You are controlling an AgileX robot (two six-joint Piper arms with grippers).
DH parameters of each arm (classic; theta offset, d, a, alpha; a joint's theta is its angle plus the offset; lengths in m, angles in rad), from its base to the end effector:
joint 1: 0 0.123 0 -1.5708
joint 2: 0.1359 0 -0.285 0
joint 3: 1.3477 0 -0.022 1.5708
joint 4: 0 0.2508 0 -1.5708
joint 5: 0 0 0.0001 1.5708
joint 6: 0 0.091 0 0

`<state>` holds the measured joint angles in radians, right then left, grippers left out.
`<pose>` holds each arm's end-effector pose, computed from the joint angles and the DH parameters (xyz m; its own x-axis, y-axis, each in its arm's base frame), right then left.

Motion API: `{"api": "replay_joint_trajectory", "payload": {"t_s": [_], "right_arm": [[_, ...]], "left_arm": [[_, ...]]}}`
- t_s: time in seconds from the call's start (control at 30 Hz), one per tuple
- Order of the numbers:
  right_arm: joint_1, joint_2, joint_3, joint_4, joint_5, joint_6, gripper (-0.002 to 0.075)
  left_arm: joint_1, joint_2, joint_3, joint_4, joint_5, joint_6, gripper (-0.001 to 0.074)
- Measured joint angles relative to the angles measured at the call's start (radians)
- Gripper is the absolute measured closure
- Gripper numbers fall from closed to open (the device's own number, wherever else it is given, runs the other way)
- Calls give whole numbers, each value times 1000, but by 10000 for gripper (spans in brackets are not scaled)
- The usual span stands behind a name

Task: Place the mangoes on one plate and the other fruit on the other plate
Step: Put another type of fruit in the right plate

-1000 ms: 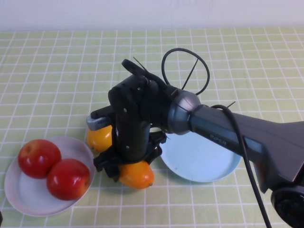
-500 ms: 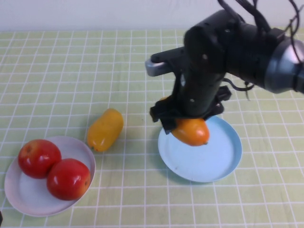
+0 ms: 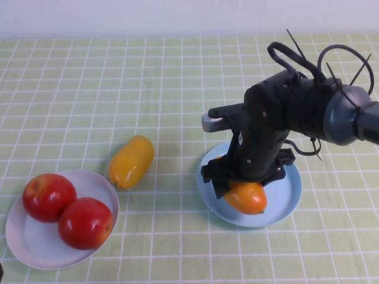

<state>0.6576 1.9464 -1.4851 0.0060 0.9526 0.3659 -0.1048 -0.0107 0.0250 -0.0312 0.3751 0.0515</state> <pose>0.3186 0.2466 0.2120 -0.9372 -0.2676 -0.2237 -0.2936 0.9515 0.0917 0.0522 -0.0065 0.1716 -0.2932 0.0534 -0.9546 0.1221 0.9924 0.0180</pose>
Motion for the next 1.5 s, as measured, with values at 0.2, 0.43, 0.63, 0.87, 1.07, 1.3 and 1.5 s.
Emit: {"api": "replay_joint_trajectory", "payload": {"t_s": [0.2,0.43,0.63,0.87,1.07,1.3,1.5], "right_arm": [[0,0,-27,10,19,0,52],[2,-29,-131,8,139,0,36],[56,-18,-248,68,81,10,35],[131,133,-422,168,-43,105,35],[138,321,-616,192,-13,174,35],[138,461,-837,156,91,218,34],[138,535,-928,106,134,231,34]], "left_arm": [[0,0,0,0,0,0,738],[0,0,0,0,0,0,738],[0,0,0,0,0,0,738],[0,0,0,0,0,0,738],[0,0,0,0,0,0,738],[0,0,0,0,0,0,738],[0,0,0,0,0,0,738]]}}
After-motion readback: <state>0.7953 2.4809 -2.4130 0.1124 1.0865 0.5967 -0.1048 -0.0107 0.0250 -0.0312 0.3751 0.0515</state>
